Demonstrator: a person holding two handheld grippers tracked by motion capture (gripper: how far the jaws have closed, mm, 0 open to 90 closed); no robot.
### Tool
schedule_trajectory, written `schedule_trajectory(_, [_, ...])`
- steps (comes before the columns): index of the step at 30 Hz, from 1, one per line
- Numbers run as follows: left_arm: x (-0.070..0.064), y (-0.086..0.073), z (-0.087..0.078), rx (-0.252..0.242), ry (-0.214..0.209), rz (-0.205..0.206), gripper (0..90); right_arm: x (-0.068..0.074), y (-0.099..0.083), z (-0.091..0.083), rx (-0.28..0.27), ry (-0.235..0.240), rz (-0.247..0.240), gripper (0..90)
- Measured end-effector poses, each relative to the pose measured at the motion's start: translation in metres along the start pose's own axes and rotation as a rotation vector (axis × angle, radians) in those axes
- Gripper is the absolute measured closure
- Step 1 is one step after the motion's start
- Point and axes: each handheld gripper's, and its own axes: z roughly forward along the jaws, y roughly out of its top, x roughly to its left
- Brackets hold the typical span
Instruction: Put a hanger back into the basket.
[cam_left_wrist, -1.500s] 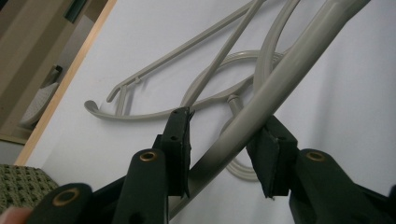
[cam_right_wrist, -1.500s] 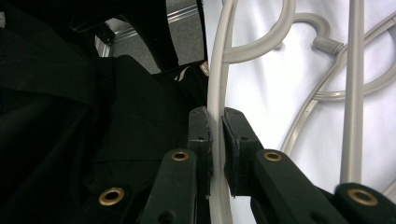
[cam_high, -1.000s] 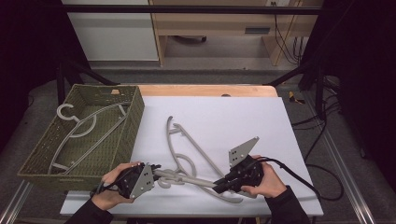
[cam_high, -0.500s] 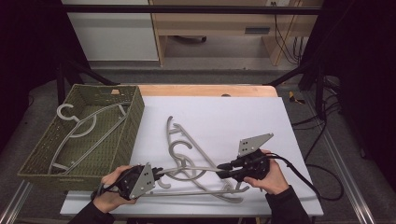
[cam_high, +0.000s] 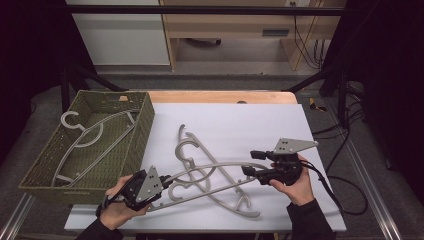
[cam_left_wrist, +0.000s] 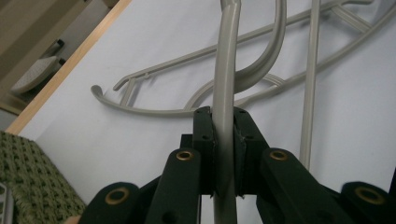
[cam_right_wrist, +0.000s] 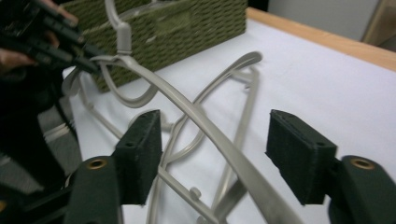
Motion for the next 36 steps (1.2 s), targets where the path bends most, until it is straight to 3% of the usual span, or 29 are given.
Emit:
schedule_trajectory(7, [0.009,0.0,-0.007,-0.015,0.037,-0.127,81.5,-0.011,-0.006,-0.016,-0.062,-0.105,0.064,21.5])
schedule_trajectory(11, [0.015,0.0,-0.012,-0.02,0.038,-0.177,81.5,-0.017,-0.01,-0.021,-0.073,-0.162,0.085,17.2])
schedule_trajectory(14, [0.019,0.001,-0.016,-0.028,0.049,-0.19,81.4,-0.021,-0.013,-0.025,-0.08,-0.179,0.103,15.9])
schedule_trajectory(16, [0.025,0.004,-0.023,-0.044,0.069,-0.227,81.4,-0.022,-0.014,-0.026,-0.08,-0.194,0.109,15.3])
schedule_trajectory(21, [0.038,0.015,-0.037,-0.092,0.106,-0.241,81.4,-0.024,-0.016,-0.026,-0.065,-0.219,0.108,14.1])
schedule_trajectory(28, [0.06,0.027,-0.051,-0.109,0.146,-0.246,81.4,-0.026,-0.017,-0.03,-0.069,-0.227,0.111,13.8])
schedule_trajectory(36, [0.099,0.028,-0.073,-0.118,0.171,-0.259,81.4,-0.026,-0.019,-0.029,-0.068,-0.247,0.12,12.3])
